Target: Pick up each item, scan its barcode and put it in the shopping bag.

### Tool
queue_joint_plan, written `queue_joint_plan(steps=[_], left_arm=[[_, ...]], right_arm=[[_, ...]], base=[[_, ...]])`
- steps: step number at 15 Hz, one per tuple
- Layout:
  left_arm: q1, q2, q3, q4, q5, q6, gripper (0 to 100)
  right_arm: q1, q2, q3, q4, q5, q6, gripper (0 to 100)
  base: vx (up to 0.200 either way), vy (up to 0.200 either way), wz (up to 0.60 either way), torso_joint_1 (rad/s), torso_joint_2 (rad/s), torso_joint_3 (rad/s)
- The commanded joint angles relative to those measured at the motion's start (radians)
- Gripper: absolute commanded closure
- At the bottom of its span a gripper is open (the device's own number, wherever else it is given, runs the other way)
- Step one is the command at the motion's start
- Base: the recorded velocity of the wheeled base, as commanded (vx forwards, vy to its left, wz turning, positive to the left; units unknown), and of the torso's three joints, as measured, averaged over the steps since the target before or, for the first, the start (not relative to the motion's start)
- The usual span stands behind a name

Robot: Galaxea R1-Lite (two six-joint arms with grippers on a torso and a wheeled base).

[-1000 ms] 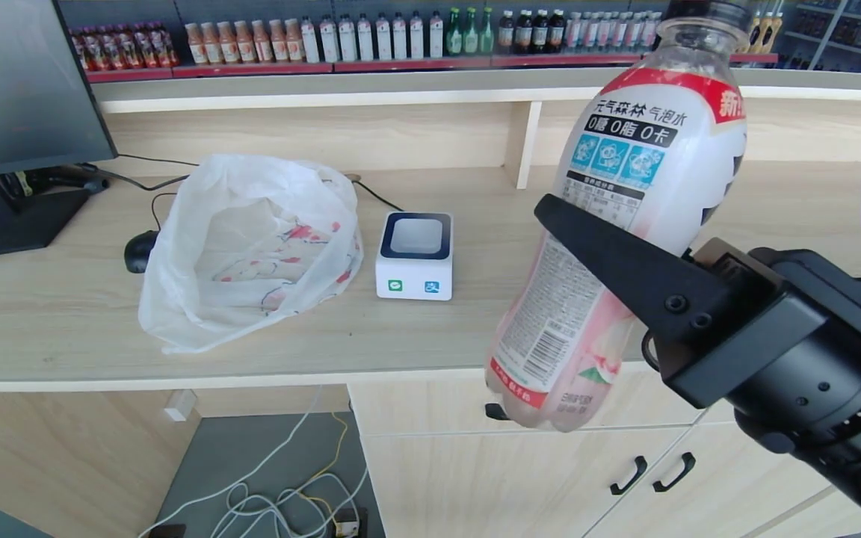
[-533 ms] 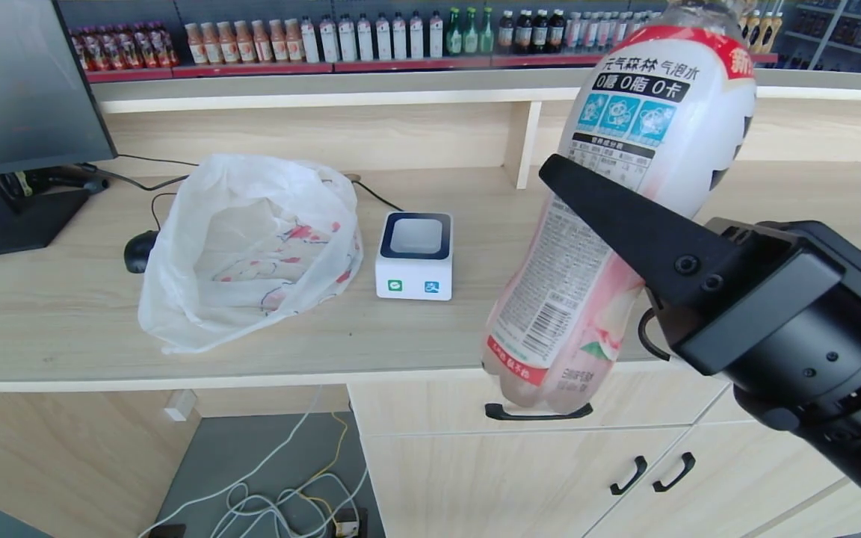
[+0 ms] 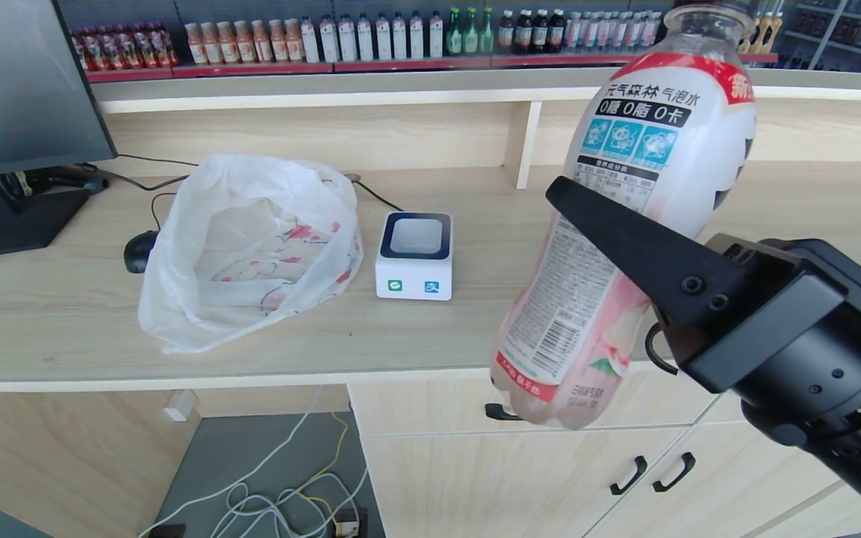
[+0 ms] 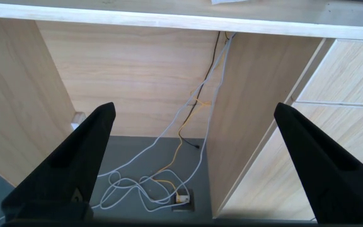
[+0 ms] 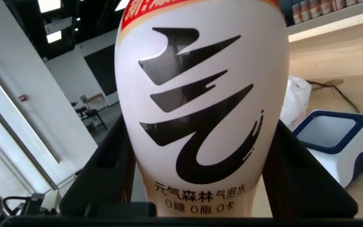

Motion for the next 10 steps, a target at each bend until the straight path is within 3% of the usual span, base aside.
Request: queue_joint_plan(steps=[1, 5, 10], left_arm=[[0.0, 0.0, 0.0, 0.0, 0.0, -0.001, 0], [0.0, 0.0, 0.0, 0.0, 0.0, -0.001, 0], [-0.001, 0.0, 0.0, 0.0, 0.0, 0.001, 0]], right_arm=[[0.0, -0.005, 0.008, 0.0, 0.001, 0.0, 100], [-0.022, 0.006, 0.04, 0.001, -0.007, -0.02, 100], [-0.06, 0.017, 0.194, 0.001, -0.019, -0.179, 100]], base=[[0.0, 0.0, 0.0, 0.0, 0.0, 0.0], [0.0, 0.0, 0.0, 0.0, 0.0, 0.0], [0.0, 0.0, 0.0, 0.0, 0.0, 0.0]])
